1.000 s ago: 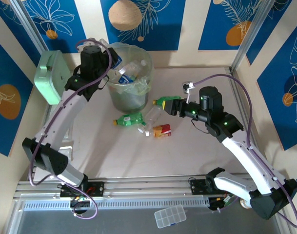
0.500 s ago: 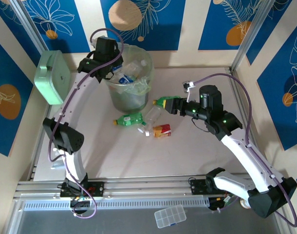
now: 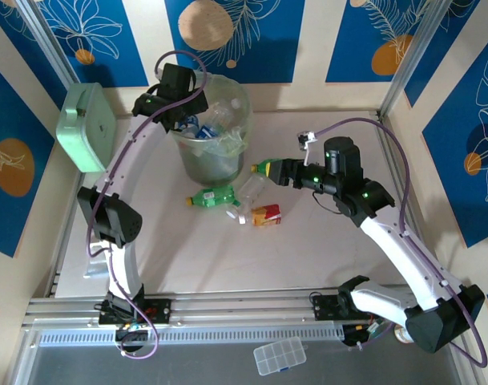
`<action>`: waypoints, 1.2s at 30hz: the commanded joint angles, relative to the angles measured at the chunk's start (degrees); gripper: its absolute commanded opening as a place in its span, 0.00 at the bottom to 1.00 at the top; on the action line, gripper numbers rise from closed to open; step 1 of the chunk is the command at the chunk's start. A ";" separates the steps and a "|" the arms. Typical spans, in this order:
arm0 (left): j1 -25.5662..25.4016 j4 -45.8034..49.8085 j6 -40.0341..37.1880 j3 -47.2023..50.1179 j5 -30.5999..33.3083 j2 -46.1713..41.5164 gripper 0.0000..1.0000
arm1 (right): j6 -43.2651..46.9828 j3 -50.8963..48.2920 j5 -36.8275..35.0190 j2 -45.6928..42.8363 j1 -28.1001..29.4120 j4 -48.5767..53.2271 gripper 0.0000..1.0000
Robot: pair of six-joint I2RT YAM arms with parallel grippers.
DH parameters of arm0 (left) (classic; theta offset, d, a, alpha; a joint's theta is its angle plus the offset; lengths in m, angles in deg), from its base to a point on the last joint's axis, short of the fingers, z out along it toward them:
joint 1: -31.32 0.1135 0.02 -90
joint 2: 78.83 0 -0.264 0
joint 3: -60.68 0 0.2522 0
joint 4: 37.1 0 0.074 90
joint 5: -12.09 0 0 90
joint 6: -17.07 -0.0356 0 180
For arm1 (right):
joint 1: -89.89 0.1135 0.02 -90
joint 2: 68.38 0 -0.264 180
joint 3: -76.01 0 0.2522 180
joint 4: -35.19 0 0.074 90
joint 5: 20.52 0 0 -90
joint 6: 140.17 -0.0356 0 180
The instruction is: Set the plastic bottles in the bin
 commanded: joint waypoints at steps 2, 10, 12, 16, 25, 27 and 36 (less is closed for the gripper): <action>0.89 -0.32 -1.38 -0.89 -3.14 -4.53 0.91 | 0.00 2.32 1.35 0.32 -0.01 -0.24 0.62; -0.30 -1.25 -0.24 4.55 -9.64 -12.60 0.91 | 0.14 3.29 0.22 0.87 0.35 0.63 0.63; -0.54 -1.87 1.90 8.93 -11.69 -16.32 0.91 | -0.41 3.53 0.16 1.35 0.43 0.72 0.62; -1.04 -6.48 4.97 21.50 -17.68 -24.90 0.89 | -0.65 3.65 -0.10 2.62 1.13 0.85 0.62; -3.62 -15.25 2.89 49.85 -32.36 -41.48 0.88 | -0.19 1.00 -3.17 8.96 2.28 6.28 0.62; -4.46 -16.18 1.25 55.78 -34.10 -44.82 0.88 | 0.37 0.87 -4.44 11.78 2.21 8.32 0.62; -4.67 -20.19 -2.40 72.73 -40.19 -55.40 0.87 | 1.60 2.03 -2.20 24.15 0.71 8.82 0.64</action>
